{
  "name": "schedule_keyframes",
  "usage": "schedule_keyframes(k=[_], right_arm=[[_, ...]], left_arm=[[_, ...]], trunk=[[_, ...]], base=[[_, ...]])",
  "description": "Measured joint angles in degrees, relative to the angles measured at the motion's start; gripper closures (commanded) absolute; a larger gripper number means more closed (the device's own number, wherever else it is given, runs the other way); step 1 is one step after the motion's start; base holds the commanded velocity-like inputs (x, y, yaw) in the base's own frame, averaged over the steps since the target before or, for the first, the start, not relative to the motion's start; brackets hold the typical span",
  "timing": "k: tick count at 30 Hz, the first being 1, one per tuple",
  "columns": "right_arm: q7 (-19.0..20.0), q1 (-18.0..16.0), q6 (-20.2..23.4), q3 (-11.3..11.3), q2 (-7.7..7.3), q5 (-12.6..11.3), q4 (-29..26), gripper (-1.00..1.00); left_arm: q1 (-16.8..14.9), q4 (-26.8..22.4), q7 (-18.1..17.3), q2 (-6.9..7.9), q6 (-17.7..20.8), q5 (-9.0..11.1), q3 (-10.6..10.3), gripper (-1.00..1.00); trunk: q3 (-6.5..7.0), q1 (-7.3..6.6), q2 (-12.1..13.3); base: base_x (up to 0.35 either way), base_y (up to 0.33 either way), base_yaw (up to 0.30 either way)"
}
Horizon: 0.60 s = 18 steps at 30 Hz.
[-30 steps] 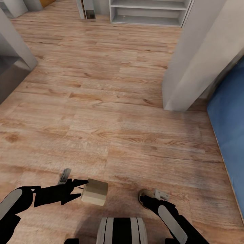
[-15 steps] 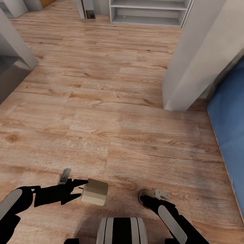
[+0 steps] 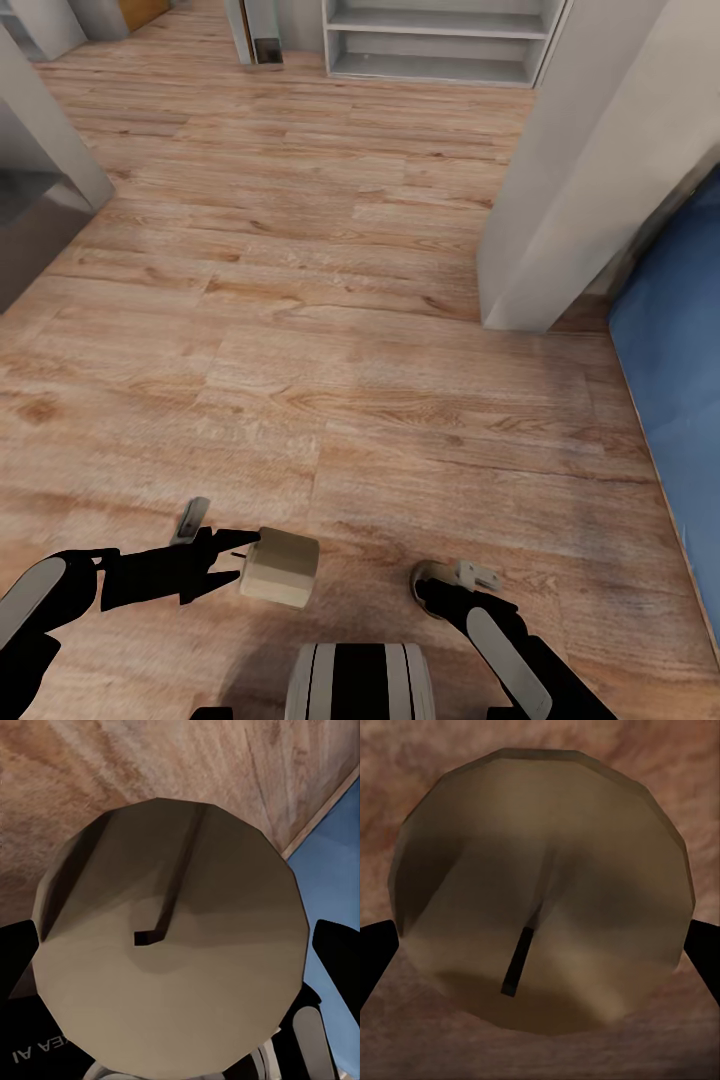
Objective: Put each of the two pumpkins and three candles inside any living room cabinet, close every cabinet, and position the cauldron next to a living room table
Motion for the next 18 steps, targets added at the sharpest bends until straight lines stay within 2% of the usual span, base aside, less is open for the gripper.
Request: schedule_keyframes(k=[5, 18], right_arm=[[0.01, 0.00, -0.02, 0.01, -0.03, -0.06, 0.00, 1.00], [0.04, 0.00, 0.03, -0.06, -0.08, 0.24, -0.01, 1.00]], left_arm=[[0.01, 0.02, 0.00, 0.00, 0.00, 0.08, 0.00, 1.00], [0.00, -0.03, -0.01, 0.00, -0.03, 0.10, -0.01, 1.00]], trunk=[[0.00, 0.00, 0.00], [2.88, -0.34, 0.17]], base=[[0.000, 0.000, 0.000], [0.000, 0.000, 0.000]])
